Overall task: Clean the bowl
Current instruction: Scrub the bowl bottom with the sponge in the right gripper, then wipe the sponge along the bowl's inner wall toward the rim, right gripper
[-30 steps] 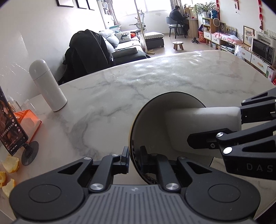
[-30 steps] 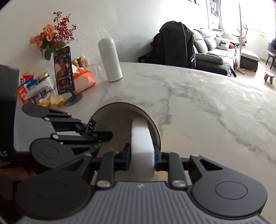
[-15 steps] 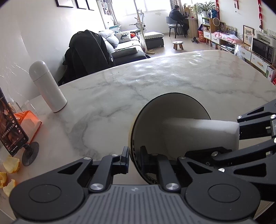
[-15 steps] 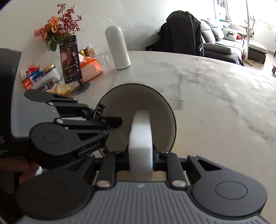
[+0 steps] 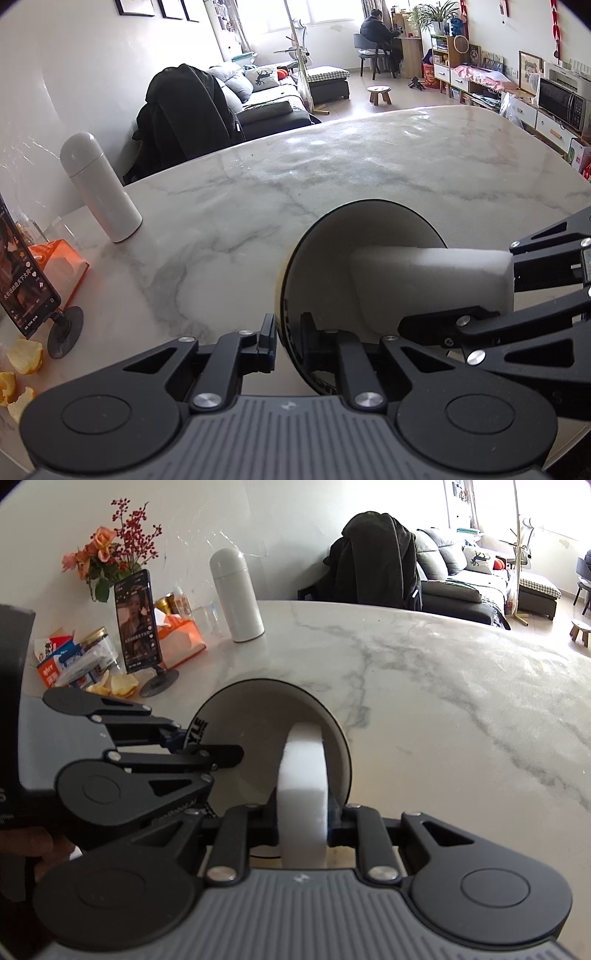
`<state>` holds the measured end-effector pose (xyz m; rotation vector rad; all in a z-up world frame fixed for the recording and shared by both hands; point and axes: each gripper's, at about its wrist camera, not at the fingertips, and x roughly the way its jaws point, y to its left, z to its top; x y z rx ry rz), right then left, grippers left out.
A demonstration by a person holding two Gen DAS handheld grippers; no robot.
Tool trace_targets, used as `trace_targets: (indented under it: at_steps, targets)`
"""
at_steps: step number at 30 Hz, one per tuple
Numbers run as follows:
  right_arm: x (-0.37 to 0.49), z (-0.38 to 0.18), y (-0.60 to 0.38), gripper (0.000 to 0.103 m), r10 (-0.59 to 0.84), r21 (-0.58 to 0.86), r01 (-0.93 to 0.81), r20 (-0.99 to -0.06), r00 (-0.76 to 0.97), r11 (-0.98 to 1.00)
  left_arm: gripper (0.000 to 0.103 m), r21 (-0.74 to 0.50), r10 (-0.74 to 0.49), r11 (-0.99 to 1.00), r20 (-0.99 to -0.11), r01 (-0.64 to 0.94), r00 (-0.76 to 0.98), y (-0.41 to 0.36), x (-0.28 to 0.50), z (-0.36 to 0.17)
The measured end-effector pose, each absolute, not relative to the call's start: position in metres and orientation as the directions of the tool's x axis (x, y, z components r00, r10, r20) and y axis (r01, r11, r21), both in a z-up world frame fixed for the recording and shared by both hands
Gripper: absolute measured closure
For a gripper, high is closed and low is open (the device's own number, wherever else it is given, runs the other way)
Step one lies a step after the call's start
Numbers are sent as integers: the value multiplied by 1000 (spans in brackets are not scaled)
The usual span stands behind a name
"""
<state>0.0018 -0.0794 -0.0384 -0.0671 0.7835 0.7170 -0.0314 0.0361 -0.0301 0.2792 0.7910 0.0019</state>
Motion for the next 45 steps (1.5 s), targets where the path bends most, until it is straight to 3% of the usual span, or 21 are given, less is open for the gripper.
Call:
trace_targets:
  at_steps: [33, 45]
  targets:
    - [-3, -46, -64, 81, 579, 195, -658, -688, 437, 728, 91, 252, 106, 962, -706, 109, 700, 36, -25, -30]
    - [4, -33, -81, 81, 557, 177, -615, -657, 507, 768, 91, 260, 112, 959, -706, 110, 699, 34, -25, -30]
